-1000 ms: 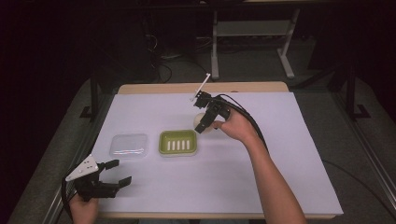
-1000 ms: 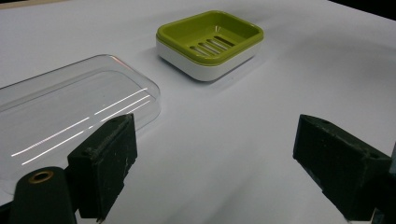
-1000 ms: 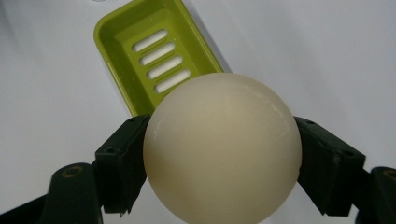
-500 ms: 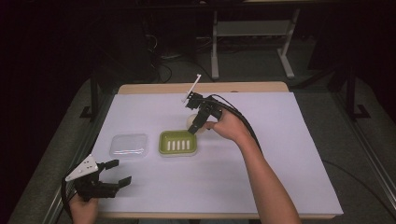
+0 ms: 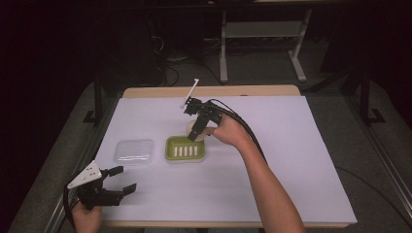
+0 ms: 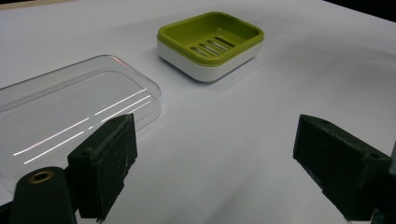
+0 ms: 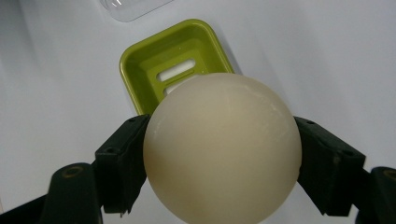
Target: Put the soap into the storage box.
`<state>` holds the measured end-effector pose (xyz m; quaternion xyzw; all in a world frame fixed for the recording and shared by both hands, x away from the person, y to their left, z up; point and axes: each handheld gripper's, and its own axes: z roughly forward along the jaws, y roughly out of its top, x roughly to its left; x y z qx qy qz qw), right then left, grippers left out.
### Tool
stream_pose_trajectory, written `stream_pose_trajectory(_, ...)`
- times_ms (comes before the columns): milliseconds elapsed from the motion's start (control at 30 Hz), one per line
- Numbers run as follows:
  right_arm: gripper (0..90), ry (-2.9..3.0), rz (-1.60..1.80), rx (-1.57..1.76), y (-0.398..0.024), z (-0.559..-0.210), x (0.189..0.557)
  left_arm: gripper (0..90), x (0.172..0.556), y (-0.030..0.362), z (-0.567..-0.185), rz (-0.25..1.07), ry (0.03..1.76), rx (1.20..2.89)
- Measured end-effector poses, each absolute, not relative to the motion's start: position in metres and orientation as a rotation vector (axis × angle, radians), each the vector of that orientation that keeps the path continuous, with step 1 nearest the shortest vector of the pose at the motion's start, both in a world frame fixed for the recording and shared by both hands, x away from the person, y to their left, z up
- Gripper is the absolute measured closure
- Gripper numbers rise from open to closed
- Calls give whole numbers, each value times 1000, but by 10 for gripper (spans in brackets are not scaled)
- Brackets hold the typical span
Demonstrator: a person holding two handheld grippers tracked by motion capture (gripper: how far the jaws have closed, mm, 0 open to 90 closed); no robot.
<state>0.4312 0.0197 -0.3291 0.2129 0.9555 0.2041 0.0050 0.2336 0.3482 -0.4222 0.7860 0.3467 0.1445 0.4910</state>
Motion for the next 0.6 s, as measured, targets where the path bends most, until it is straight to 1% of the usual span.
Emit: stream_pose_trajectory(600, 238, 3010, 623, 641, 39, -342, 434, 128, 233, 348, -422, 351, 842, 1902)
